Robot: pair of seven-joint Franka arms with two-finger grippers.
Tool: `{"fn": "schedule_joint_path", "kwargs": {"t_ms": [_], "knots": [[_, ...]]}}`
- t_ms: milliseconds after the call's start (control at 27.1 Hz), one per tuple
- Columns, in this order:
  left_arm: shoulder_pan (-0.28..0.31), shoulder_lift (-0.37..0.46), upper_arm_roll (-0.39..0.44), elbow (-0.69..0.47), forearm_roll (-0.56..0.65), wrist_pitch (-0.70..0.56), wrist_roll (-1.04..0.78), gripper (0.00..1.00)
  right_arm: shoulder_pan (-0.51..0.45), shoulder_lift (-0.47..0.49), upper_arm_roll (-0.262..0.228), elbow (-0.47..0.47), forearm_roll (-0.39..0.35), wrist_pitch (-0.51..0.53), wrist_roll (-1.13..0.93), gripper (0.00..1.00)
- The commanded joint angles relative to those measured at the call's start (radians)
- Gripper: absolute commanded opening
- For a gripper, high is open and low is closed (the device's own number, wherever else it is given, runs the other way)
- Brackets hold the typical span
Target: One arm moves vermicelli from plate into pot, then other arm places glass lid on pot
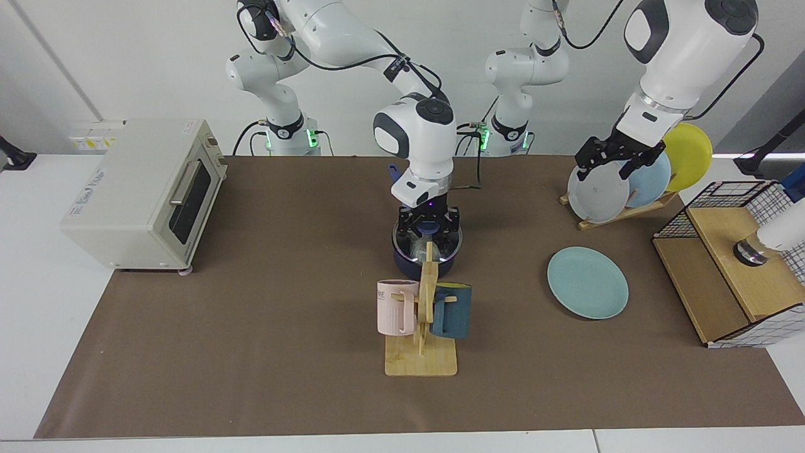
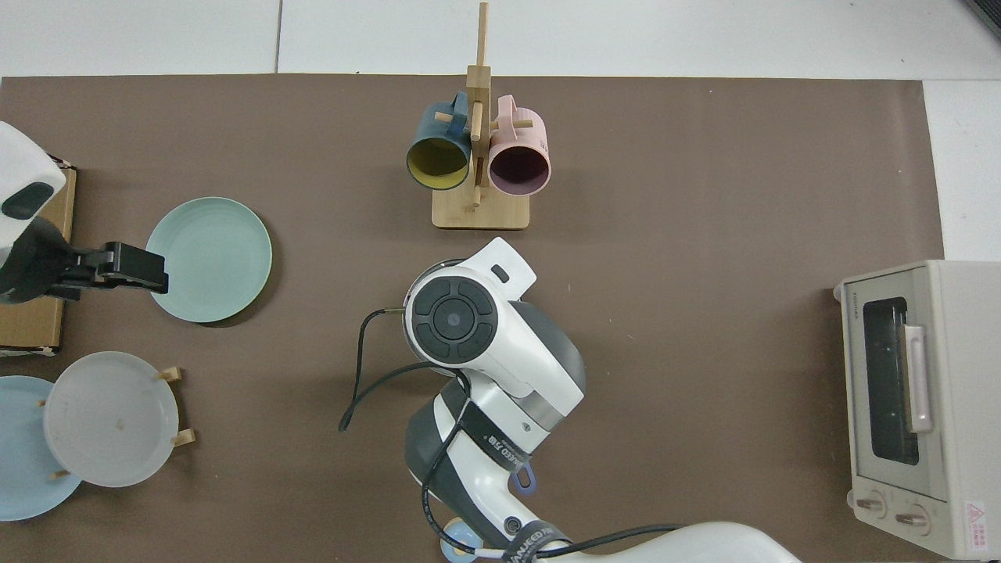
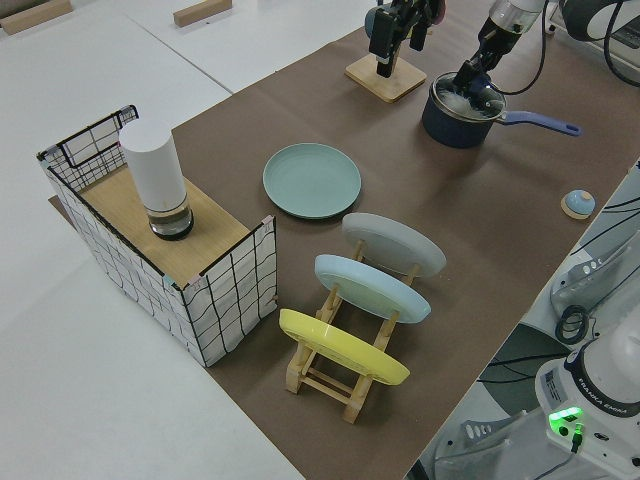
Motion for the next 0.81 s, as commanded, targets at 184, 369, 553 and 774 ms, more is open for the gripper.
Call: {"fn": "schedule_joint_path", "kwargs": {"t_ms": [184,369,553,774], "knots": [[-0.006,-0.012,0.004,-0.003,0.021,0.004,0.005,1.00,-0.010,0.033,0.004,0.032,-0.015,0.011,0.012,0.00],[-0.006,-0.012,0.004,-0.001,0.021,0.004,0.005,1.00,-0.012,0.033,0.004,0.030,-0.014,0.003,0.000,0.00],[-0.006,-0.012,0.004,-0.001,0.021,0.004,0.005,1.00,-0.012,0.033,0.004,0.030,-0.014,-0.009,-0.003,0.00],[-0.006,-0.012,0.004,-0.001,0.021,0.004,0.005,1.00,-0.013,0.030,0.005,0.032,-0.011,-0.055,-0.037,0.00]]}}
